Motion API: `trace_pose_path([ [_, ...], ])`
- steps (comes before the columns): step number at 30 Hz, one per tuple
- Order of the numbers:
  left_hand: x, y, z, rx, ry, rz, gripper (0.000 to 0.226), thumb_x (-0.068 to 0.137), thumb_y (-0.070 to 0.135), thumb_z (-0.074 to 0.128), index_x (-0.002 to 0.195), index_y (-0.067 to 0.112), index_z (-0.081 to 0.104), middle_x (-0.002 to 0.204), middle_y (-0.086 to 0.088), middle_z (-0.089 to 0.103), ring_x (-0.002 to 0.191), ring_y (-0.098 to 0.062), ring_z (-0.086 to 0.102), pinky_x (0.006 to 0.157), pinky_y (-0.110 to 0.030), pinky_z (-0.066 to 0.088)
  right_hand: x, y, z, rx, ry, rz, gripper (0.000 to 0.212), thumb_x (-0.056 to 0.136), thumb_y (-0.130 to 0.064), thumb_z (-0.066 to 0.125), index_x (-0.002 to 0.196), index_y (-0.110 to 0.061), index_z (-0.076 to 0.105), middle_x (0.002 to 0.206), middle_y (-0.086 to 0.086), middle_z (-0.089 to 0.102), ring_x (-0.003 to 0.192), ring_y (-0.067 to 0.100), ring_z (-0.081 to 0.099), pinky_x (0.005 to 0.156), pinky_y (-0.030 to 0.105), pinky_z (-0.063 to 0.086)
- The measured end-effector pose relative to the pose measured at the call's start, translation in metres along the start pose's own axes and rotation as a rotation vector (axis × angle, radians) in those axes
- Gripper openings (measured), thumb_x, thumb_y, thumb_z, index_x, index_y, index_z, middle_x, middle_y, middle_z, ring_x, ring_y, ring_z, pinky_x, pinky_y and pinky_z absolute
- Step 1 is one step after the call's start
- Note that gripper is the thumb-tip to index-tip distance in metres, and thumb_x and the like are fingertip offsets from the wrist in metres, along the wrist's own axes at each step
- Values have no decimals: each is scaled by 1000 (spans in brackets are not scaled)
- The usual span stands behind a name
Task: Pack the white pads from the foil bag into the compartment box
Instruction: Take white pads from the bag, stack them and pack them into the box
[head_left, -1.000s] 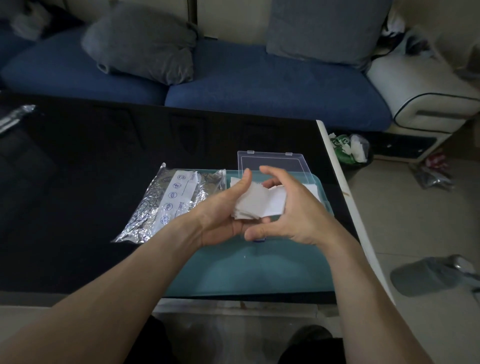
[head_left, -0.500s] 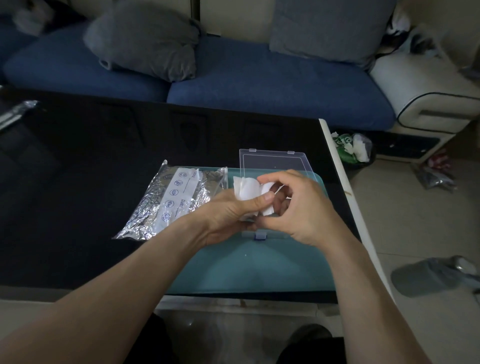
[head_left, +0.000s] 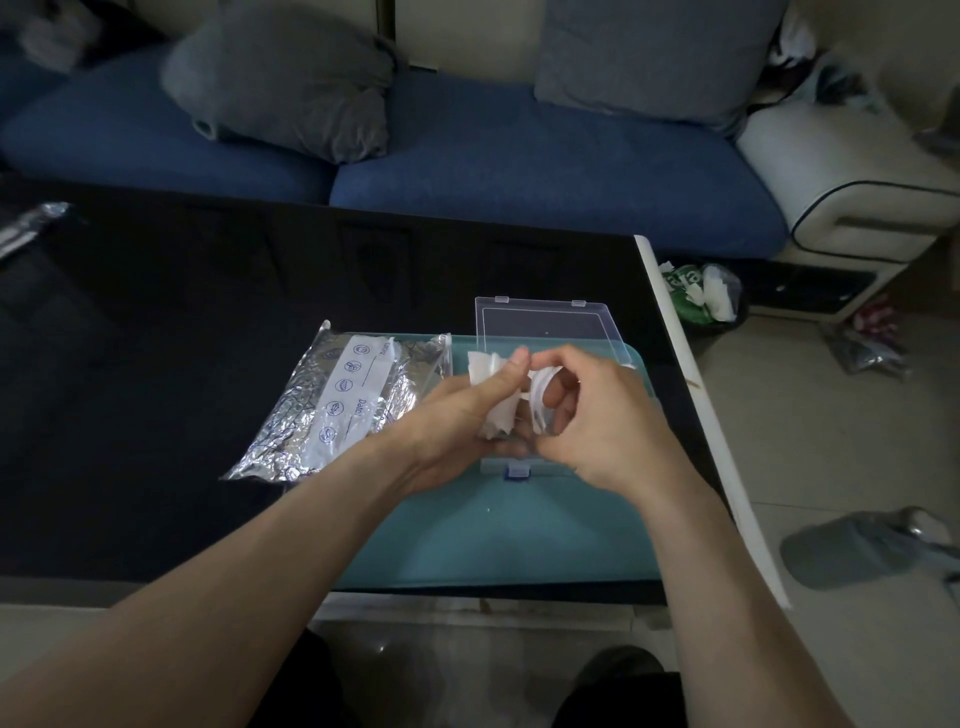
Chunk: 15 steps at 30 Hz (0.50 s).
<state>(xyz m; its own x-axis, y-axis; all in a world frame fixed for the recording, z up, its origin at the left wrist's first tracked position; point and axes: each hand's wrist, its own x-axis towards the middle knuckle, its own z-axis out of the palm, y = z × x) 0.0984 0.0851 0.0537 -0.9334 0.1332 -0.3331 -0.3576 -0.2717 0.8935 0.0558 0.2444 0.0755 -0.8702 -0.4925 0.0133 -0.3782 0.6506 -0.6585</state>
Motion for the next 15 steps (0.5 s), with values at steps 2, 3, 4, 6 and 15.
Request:
trace_pose_path([
  [2,-3,-2,1,28,-83,-22,41,91,48,59,97,8,70,90,-10,67,87,-23,63,87,-43,52,0,-6,5,10,-37,-12,74,69,-10,87,133,-29,55,88,-12,60,78,6,62,59,9,42],
  [3,-3,-2,3,27,-88,-30,34,93,41,60,88,8,69,80,-8,65,80,-21,60,80,-39,50,0,-8,8,32,-76,-23,86,67,-11,88,141,-29,48,93,-13,59,85,8,63,65,9,43],
  [4,-2,-4,5,12,-63,-32,28,94,33,62,82,8,67,71,-5,62,73,-20,57,73,-33,47,1,-9,10,64,-122,-31,100,64,-15,91,149,-29,40,100,-12,59,92,9,62,71,11,45],
  [6,0,-6,4,-35,11,-45,18,93,20,65,83,4,65,68,-6,61,69,-20,56,66,-30,46,2,-9,11,91,-166,-45,119,58,-27,97,155,-33,28,112,-12,53,98,5,56,79,10,44],
  [15,-3,2,-5,-154,-224,-159,29,86,28,65,106,8,64,94,-10,66,84,-26,66,79,-46,57,5,-7,9,109,-81,-148,82,53,-29,98,126,-26,62,118,-13,53,107,6,56,83,14,45],
])
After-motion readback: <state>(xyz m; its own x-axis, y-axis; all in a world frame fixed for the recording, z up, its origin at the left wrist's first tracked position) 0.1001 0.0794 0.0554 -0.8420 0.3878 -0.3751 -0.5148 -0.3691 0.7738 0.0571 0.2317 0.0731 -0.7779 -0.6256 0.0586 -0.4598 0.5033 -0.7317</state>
